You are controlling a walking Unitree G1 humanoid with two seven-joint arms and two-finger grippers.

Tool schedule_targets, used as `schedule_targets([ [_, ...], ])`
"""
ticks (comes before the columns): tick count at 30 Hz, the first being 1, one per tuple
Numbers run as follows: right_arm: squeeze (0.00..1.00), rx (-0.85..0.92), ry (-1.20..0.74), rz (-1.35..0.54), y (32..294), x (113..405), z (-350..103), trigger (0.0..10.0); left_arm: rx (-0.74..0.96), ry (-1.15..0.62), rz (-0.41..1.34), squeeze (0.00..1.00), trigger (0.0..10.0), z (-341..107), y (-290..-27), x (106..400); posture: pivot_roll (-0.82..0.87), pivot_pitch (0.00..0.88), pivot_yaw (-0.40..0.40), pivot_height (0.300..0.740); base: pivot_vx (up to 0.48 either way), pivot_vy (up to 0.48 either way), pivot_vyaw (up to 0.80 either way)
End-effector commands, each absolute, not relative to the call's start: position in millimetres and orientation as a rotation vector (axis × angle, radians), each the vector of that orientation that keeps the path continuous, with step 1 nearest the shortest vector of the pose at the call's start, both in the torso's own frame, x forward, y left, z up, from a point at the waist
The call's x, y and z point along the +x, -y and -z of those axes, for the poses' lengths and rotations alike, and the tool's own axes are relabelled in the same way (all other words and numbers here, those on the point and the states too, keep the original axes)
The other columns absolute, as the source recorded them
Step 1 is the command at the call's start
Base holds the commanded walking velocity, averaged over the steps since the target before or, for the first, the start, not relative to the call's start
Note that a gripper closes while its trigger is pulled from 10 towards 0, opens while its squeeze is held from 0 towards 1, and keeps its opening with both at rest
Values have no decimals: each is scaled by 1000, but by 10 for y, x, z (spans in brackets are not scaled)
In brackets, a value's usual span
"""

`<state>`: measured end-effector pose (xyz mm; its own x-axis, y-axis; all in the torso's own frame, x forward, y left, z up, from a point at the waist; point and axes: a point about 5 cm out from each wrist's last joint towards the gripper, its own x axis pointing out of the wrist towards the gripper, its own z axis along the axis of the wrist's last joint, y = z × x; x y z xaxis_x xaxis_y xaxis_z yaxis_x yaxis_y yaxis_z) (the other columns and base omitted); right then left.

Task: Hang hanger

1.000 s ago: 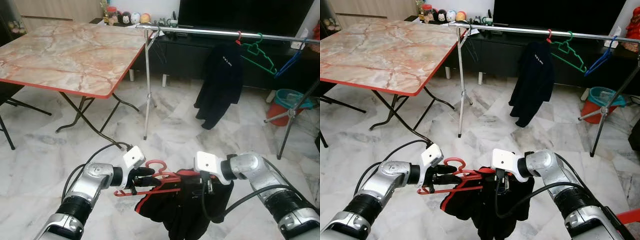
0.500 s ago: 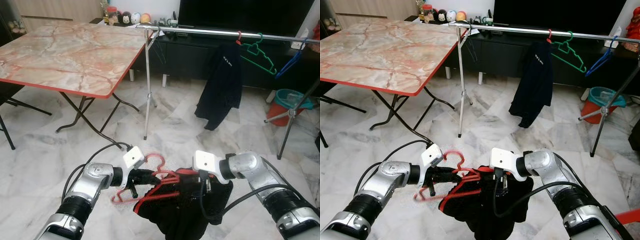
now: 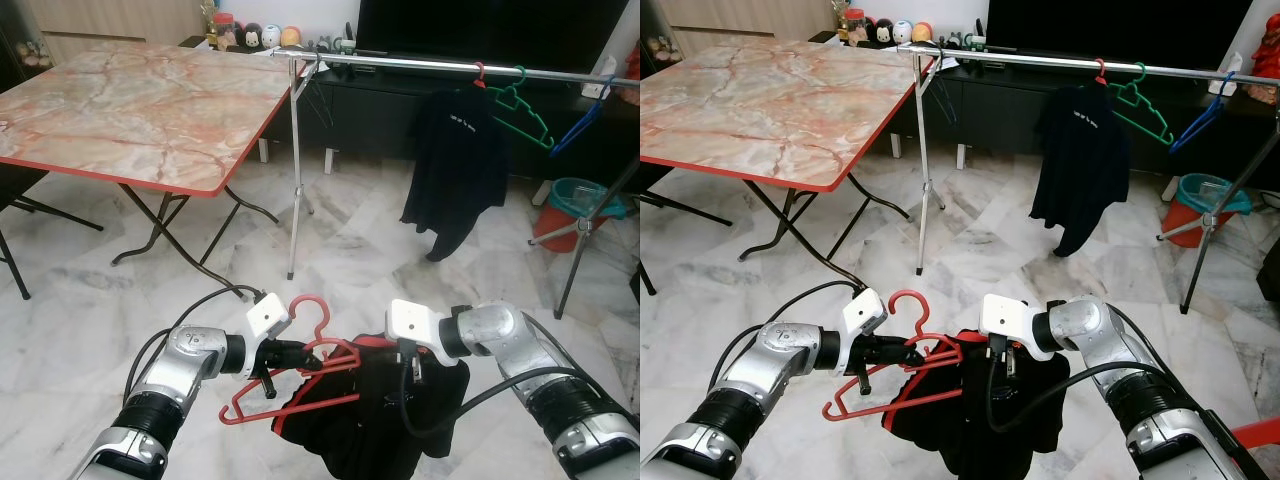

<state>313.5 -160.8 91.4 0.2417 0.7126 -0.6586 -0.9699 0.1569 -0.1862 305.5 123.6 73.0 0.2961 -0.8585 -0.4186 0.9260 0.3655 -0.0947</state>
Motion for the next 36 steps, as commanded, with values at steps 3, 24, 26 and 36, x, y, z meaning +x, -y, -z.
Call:
schedule_targets([
  [3,1000,-666,-424,-1229,1602,3213,-1013,10000,164,-432,1192,0,0,-716,-1237,3050,113,0,-26,740,0,0,0],
  [24,0,-677,-429,-1237,1662,3234,-1070,10000,189,-452,1192,0,0,-646,-1246,3016,108,0,-33,740,0,0,0],
  [26,0,-676,-424,-1233,1688,3247,-1102,10000,190,-455,1192,0,0,-634,-1241,3009,106,0,-36,740,0,0,0],
  [36,0,-628,-377,-1247,1676,3263,-1205,10000,190,-455,1197,0,0,-621,-1232,3000,106,0,-40,740,0,0,0],
])
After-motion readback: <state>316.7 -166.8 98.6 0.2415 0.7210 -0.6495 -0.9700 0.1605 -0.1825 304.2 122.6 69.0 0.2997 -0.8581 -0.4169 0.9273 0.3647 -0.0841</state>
